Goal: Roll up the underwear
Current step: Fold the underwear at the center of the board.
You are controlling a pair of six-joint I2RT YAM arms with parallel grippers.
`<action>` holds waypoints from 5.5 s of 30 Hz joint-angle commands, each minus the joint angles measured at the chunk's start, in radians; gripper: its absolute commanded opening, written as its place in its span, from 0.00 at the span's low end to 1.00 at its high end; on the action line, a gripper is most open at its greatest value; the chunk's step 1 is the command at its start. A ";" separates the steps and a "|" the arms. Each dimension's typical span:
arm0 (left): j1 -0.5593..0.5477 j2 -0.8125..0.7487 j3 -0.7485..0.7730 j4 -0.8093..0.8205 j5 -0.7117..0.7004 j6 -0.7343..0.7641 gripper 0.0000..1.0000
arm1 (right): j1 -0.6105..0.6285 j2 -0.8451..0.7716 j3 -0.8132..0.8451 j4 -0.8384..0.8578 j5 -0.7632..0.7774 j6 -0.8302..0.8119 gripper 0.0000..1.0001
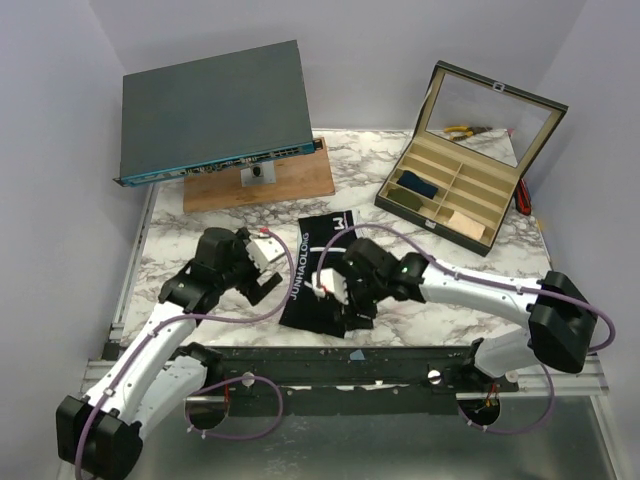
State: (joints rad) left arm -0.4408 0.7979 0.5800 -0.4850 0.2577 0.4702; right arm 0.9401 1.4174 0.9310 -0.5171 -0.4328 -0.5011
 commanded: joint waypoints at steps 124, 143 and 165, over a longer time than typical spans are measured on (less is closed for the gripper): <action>-0.542 0.438 0.169 -0.116 0.150 0.077 0.00 | -0.300 0.082 0.074 -0.395 -0.303 -0.108 0.01; -0.452 0.350 0.279 -0.128 0.144 0.030 0.00 | -0.308 0.033 0.341 -0.469 0.093 -0.105 0.01; -0.058 0.757 0.476 0.055 -0.076 -0.083 0.00 | -0.356 0.587 0.758 -0.181 0.344 -0.236 0.01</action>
State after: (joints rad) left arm -0.5060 1.5036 1.0233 -0.4858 0.2832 0.4564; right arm 0.5976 1.9717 1.6752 -0.8154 -0.1757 -0.7013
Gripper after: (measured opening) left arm 0.009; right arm 0.013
